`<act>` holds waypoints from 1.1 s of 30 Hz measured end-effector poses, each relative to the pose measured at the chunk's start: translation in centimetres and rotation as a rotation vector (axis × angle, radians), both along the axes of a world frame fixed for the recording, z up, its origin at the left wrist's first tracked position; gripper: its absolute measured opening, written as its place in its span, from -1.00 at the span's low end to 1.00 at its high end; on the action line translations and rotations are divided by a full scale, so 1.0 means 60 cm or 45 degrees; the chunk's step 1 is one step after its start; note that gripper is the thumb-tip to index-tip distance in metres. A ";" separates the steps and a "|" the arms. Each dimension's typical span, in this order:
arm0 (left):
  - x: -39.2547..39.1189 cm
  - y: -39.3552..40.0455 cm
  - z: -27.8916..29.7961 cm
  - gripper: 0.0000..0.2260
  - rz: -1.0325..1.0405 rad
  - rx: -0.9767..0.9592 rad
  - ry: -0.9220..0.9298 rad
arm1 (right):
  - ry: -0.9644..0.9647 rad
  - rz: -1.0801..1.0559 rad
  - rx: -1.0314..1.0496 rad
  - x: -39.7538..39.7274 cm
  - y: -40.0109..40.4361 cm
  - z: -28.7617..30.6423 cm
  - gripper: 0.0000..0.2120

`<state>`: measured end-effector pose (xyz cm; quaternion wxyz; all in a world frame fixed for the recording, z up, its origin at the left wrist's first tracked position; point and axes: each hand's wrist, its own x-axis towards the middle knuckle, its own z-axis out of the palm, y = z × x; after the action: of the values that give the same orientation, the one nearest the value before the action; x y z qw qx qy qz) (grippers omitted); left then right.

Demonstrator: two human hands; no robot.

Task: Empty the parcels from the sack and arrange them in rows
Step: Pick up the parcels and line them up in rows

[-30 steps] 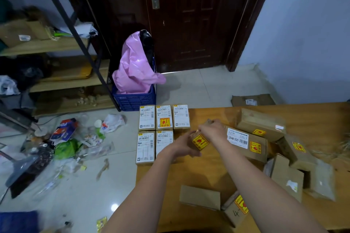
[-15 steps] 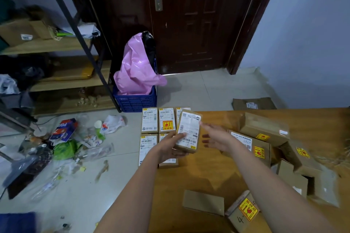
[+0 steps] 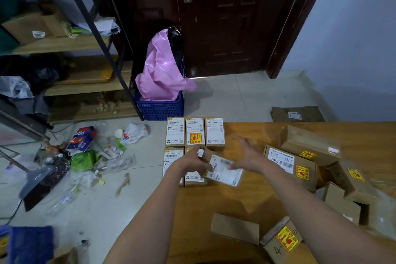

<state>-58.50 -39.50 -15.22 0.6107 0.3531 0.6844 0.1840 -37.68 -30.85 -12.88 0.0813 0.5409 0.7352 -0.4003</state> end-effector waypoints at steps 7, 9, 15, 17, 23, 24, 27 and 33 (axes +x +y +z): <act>0.008 0.020 -0.010 -0.45 0.353 0.176 -0.163 | 0.306 -0.075 -0.474 -0.017 0.000 -0.027 -0.46; 0.001 0.019 -0.022 -0.49 0.470 0.194 -0.110 | 0.318 -0.253 -0.483 -0.013 0.002 -0.052 -0.58; -0.061 -0.019 -0.068 -0.74 0.830 0.284 0.590 | 0.054 -0.457 -0.521 0.002 0.009 -0.120 -0.62; -0.085 -0.030 -0.090 -0.64 0.738 0.159 0.716 | 0.013 -0.478 -0.526 -0.005 0.012 -0.140 -0.60; -0.120 -0.064 -0.138 -0.32 0.735 -0.102 0.455 | -0.041 -0.558 -0.452 -0.041 0.016 -0.154 -0.66; -0.123 -0.067 -0.143 -0.33 0.766 -0.125 0.405 | -0.049 -0.554 -0.430 -0.044 0.017 -0.155 -0.64; -0.126 -0.067 -0.159 -0.44 0.823 -0.171 0.299 | -0.046 -0.551 -0.392 -0.048 0.019 -0.164 -0.59; -0.127 -0.064 -0.167 -0.63 0.821 -0.175 0.246 | 0.038 -0.638 -0.468 -0.058 0.017 -0.169 -0.60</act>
<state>-66.13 -43.37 -25.23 0.4759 0.0923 0.8263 0.2868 -41.14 -29.84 -23.02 0.0660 0.6756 0.4955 -0.5420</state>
